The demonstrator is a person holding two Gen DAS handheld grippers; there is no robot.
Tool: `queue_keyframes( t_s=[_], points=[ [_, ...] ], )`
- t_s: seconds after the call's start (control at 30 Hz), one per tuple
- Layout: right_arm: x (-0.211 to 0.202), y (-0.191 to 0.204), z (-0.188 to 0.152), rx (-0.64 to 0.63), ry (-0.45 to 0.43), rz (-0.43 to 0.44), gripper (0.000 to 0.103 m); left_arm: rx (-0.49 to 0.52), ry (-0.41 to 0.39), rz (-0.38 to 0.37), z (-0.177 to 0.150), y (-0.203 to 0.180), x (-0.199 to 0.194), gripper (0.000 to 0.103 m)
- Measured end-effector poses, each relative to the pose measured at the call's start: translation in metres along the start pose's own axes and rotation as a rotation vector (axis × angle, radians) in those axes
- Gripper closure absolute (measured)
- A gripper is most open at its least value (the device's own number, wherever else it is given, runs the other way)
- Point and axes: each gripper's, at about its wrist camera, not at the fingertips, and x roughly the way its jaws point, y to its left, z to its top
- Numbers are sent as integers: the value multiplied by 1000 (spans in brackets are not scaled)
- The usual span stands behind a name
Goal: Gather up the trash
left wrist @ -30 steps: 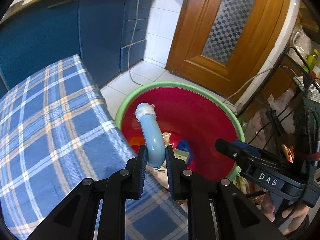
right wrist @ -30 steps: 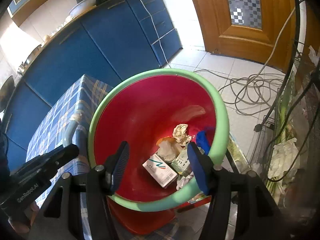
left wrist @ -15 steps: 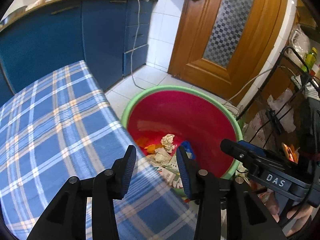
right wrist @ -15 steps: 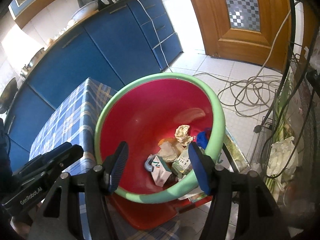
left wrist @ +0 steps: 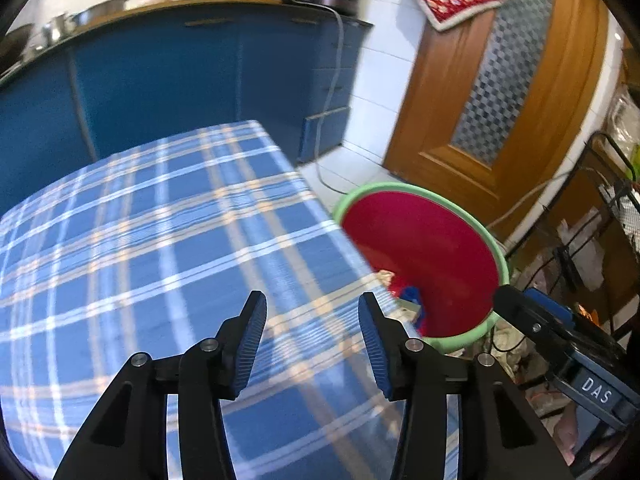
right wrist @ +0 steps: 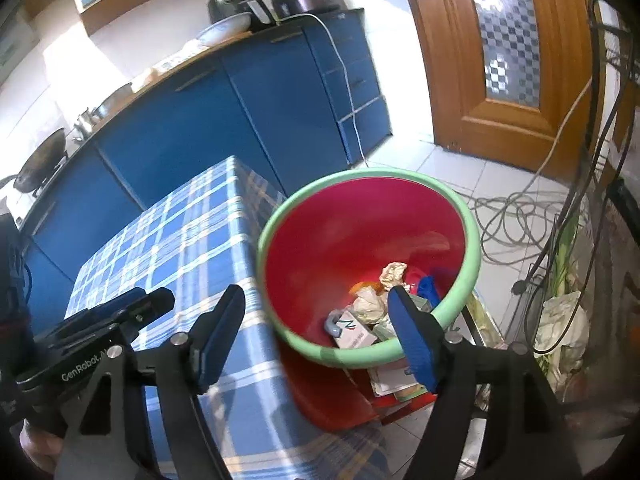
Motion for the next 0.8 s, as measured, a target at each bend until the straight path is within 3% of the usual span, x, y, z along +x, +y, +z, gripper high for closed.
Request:
queue_keyframes(
  t_s=[0.1,0.17,0.63,0.8],
  points=[
    [-8,13,-7,-22,-10,7,26,-24,-20,34,-6,13,-15,52],
    [-13,21,-11,-36,-14,13,25,-41,-38,68,-11,22,-27,45],
    [-41,70,-48,-120,-44,20,12,-107,-89,172,-47,58,-80,40],
    [-51,85,-63,-179,-60,10,12,-131,-95,196,-61,67,-90,40]
  ],
)
